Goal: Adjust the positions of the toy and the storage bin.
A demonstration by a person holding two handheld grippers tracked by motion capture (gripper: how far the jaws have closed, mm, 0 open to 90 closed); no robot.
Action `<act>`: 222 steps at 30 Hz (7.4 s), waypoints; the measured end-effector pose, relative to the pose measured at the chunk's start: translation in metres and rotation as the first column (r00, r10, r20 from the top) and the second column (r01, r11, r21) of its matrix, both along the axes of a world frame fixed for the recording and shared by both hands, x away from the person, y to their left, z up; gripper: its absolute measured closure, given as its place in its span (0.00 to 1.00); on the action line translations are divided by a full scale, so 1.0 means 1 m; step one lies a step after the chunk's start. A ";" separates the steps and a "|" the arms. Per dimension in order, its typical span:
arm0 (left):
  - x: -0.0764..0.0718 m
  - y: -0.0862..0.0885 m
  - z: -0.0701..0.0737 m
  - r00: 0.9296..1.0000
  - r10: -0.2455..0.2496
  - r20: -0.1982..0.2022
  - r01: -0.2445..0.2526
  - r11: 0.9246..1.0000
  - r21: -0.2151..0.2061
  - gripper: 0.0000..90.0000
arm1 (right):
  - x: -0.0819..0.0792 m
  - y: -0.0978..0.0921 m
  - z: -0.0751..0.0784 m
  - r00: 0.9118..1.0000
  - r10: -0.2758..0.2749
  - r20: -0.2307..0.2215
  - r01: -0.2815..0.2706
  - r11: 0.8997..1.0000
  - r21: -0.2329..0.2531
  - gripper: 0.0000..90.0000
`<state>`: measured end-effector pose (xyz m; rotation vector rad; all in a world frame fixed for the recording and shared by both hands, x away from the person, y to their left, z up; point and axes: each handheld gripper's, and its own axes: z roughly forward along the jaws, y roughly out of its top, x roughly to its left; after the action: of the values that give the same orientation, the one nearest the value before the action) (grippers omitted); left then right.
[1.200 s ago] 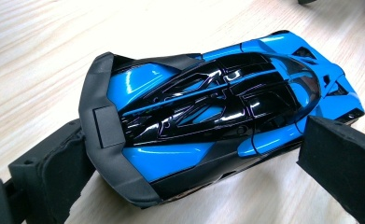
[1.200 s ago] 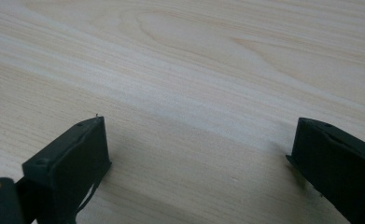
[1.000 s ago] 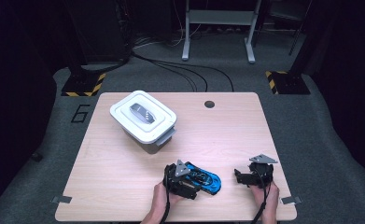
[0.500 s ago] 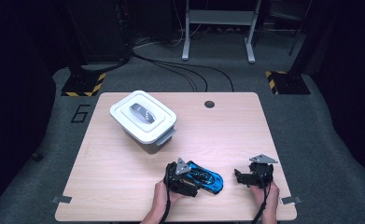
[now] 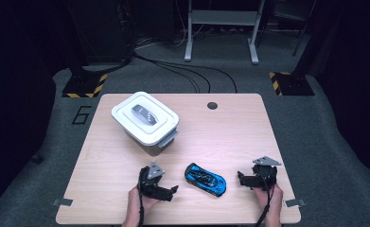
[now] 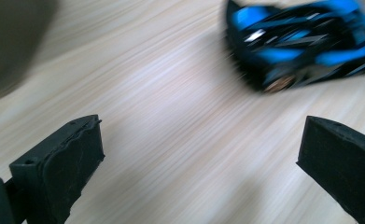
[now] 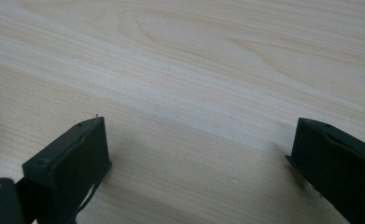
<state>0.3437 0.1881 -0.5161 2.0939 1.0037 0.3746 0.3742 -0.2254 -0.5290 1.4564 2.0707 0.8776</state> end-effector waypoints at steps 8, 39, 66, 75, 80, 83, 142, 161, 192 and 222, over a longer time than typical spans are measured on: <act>0.005 0.073 -0.011 0.987 0.157 -0.045 -0.155 0.987 0.041 0.00 | 0.002 0.001 -0.001 1.000 -0.024 -0.008 0.025 1.000 0.006 0.00; 0.013 0.097 -0.016 0.977 0.214 0.008 -0.214 0.974 0.080 0.00 | 0.014 0.090 0.053 0.902 0.415 -0.119 -0.417 0.909 0.012 0.00; 0.013 0.097 -0.016 0.978 0.211 0.008 -0.211 0.974 0.080 0.00 | 0.025 0.185 0.041 0.796 0.563 -0.222 -0.587 0.808 -0.057 0.00; 0.013 0.097 -0.016 0.977 0.212 0.008 -0.212 0.974 0.080 0.00 | 0.030 0.198 0.034 0.779 0.569 -0.266 -0.613 0.780 -0.128 0.18; 0.013 0.097 -0.016 0.977 0.213 0.008 -0.213 0.974 0.082 0.00 | 0.030 0.201 0.034 0.791 0.549 -0.269 -0.598 0.788 -0.149 0.24; 0.013 0.097 -0.016 0.976 0.220 0.009 -0.220 0.973 0.076 0.00 | 0.030 0.200 0.034 0.787 0.554 -0.271 -0.604 0.782 -0.155 0.24; 0.013 0.097 -0.016 0.976 0.218 0.005 -0.218 0.973 0.078 0.00 | -0.028 0.013 0.118 0.971 0.220 0.091 -0.222 0.975 0.019 0.27; 0.013 0.098 -0.016 0.976 0.216 0.008 -0.216 0.973 0.082 0.00 | -0.020 0.016 0.096 0.970 0.236 -0.059 -0.239 0.970 -0.049 0.27; 0.013 0.098 -0.016 0.977 0.215 0.008 -0.215 0.973 0.083 0.00 | 0.014 0.051 0.045 0.955 0.271 -0.119 -0.274 0.962 -0.009 0.00; 0.020 0.105 -0.012 0.991 0.133 -0.028 -0.132 0.990 0.043 0.00 | 0.045 -0.057 0.003 0.997 0.071 -0.013 -0.071 0.997 0.024 0.00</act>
<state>0.3639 0.2928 -0.5285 2.0803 1.1661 0.4341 0.4187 -0.2822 -0.5256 1.4120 2.1408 0.9252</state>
